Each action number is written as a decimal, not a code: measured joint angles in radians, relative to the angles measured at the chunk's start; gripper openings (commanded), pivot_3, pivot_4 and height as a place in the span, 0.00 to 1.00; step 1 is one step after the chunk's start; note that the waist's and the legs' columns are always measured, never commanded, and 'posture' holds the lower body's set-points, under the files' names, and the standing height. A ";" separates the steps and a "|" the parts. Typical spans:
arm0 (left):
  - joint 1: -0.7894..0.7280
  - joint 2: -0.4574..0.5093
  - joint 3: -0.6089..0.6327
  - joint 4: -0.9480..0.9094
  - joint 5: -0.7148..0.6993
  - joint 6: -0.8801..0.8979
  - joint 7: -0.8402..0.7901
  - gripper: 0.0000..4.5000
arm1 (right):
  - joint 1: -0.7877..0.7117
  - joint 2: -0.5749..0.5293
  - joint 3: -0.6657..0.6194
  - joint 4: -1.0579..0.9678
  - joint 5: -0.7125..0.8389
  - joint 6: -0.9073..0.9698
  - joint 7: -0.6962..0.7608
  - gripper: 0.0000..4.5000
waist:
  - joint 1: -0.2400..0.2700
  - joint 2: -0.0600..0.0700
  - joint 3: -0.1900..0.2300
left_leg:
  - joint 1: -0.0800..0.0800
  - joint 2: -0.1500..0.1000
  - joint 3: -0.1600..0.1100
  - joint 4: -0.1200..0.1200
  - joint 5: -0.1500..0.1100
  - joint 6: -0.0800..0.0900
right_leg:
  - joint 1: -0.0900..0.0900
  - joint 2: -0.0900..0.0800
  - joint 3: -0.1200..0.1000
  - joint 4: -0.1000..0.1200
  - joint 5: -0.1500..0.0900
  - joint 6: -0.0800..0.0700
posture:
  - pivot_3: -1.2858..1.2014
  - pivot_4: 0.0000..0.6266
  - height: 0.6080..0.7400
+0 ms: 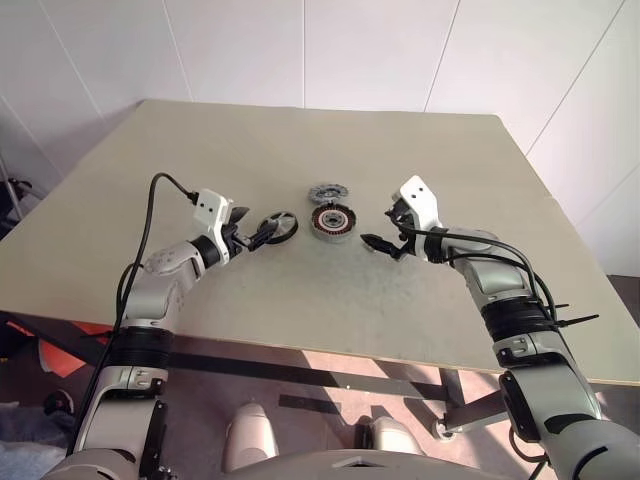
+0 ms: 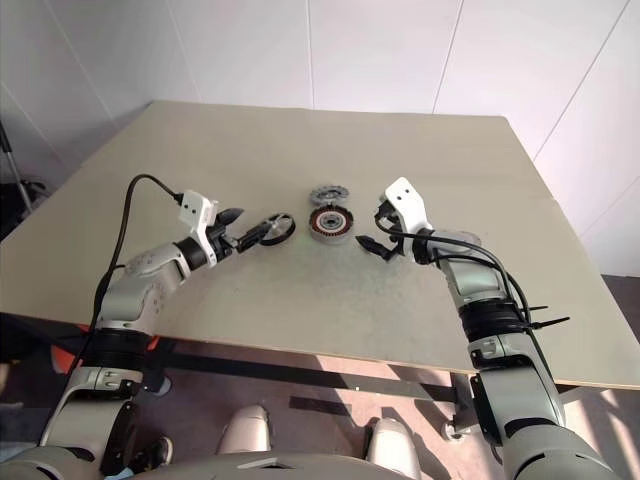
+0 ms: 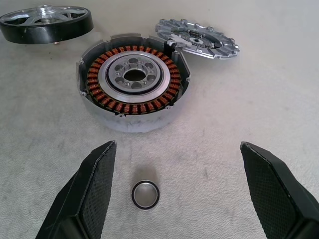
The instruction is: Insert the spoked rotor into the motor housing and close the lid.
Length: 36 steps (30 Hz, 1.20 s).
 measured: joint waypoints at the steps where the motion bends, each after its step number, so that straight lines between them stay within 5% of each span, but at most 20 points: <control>1: 0.000 -0.001 0.000 -0.001 -0.001 0.000 0.000 0.99 | -0.003 0.000 0.000 0.000 0.000 0.000 0.001 1.00 | 0.000 0.000 0.000 | 0.000 0.000 0.000 0.000 0.000 0.000 | 0.000 0.000 0.000 0.000 0.000 0.000 | 0.52 0.00 1.00; 36: 0.044 -0.019 0.002 -0.050 -0.010 0.011 0.040 0.99 | -0.055 -0.008 0.028 0.075 -0.034 -0.038 0.057 1.00 | 0.000 0.000 0.000 | 0.000 0.000 0.000 0.001 0.000 0.000 | 0.000 0.000 0.000 0.001 0.000 0.000 | 0.52 0.00 1.00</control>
